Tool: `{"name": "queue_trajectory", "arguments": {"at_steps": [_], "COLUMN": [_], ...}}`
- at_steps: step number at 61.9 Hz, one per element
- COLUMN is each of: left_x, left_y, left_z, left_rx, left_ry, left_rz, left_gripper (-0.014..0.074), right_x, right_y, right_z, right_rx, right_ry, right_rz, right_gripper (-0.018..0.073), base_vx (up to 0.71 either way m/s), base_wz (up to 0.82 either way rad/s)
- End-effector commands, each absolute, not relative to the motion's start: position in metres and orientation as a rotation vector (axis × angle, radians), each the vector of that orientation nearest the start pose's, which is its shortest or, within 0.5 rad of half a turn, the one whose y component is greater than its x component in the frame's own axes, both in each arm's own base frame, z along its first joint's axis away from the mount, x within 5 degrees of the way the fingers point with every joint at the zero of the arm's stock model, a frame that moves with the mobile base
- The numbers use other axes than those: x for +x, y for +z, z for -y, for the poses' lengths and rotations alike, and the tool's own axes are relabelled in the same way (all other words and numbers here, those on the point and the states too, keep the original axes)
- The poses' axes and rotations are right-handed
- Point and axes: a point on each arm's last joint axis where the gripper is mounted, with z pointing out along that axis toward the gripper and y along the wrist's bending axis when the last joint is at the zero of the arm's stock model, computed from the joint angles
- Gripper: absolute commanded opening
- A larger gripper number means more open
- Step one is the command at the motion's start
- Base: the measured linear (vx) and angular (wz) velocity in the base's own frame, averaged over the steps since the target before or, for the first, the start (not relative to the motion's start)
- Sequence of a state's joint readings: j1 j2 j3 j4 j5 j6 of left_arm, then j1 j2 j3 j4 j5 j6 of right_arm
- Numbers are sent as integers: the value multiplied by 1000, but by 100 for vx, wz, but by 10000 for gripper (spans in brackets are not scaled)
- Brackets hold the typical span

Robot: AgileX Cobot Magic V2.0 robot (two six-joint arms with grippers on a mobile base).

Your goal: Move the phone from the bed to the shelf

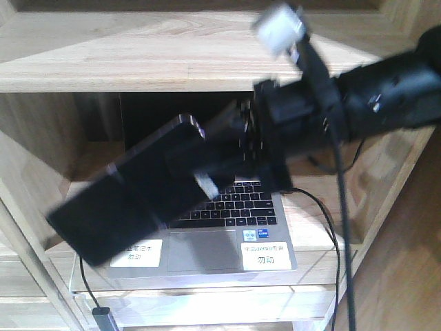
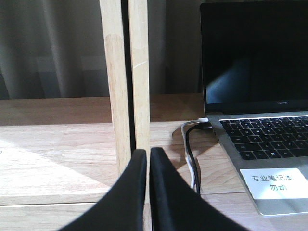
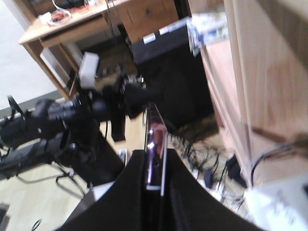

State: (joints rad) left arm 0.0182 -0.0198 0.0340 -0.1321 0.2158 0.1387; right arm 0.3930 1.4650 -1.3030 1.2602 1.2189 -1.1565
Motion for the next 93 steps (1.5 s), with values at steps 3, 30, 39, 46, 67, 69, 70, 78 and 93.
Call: {"name": "queue_trajectory", "arguments": {"at_steps": [3,30,39,46,67,69,70,78,93], "left_x": [56,56,56,56,56,56,56,56,56], "left_y": [190,190,190,190,190,190,190,190,190], "left_z": [1,1,1,1,1,1,1,1,1], "left_rx": [1,1,1,2,2,2,2,2,2], "left_ry": [-6,-6,-6,-6,-6,-6,-6,-6,-6], "left_rz": [-1631,-1631,-1631,-1632,-1633,-1633,-1633,-1634,-1634], "left_gripper": [1,1,1,1,1,1,1,1,1], "right_x": [219,240,260,278,336,341,344,361,380], "right_y": [436,511,512,510,499,497,496,483,457], "right_z": [-182,-172,-171,-175,-203,-205,-206,-216,-226], "right_rx": [-1219,-920,-794,-743,-728,-715,-710,-697,-699], "right_ry": [1333,982,907,884,913,926,931,959,968], "right_rz": [-1508,-1327,-1339,-1349,-1355,-1364,-1368,-1402,-1462], "right_gripper": [-4,-3,-3,-3,-1,-1,-1,-1,-1], "base_vx": [0,0,0,0,0,0,0,0,0], "base_wz": [0,0,0,0,0,0,0,0,0]}}
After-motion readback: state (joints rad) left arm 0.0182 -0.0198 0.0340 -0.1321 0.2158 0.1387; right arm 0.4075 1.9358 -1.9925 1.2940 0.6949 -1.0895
